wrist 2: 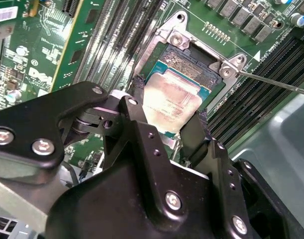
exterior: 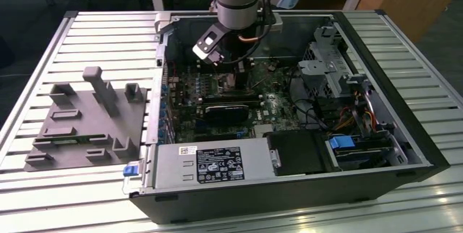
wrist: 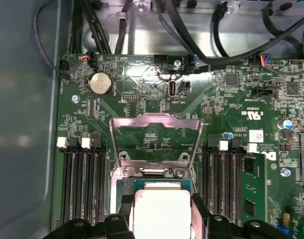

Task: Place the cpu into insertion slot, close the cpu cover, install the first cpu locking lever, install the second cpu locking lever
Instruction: 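Place the cpu into insertion slot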

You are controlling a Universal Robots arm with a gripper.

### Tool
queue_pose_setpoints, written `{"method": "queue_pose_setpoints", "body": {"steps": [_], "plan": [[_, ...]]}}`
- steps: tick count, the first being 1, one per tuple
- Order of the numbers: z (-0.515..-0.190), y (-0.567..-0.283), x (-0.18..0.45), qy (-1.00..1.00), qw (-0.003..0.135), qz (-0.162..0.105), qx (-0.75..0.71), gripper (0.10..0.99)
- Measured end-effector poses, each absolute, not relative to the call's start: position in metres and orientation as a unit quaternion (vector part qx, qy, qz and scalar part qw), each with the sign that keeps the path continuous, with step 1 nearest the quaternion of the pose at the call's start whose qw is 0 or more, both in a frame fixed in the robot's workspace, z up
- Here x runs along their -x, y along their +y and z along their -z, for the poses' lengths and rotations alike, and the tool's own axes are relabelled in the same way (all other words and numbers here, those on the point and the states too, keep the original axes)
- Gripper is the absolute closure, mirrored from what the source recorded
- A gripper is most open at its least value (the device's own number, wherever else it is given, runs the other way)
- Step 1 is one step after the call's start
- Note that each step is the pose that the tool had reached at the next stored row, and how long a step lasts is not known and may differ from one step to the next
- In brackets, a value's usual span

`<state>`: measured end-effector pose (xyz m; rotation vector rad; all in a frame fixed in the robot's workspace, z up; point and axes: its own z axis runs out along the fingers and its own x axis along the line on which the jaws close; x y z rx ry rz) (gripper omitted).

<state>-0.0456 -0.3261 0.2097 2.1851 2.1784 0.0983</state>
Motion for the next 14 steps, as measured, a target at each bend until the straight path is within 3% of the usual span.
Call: {"method": "queue_pose_setpoints", "body": {"steps": [14], "plan": [[-0.1991,-0.3219,0.0504,0.705,0.027,-0.032,-0.708,0.549]]}}
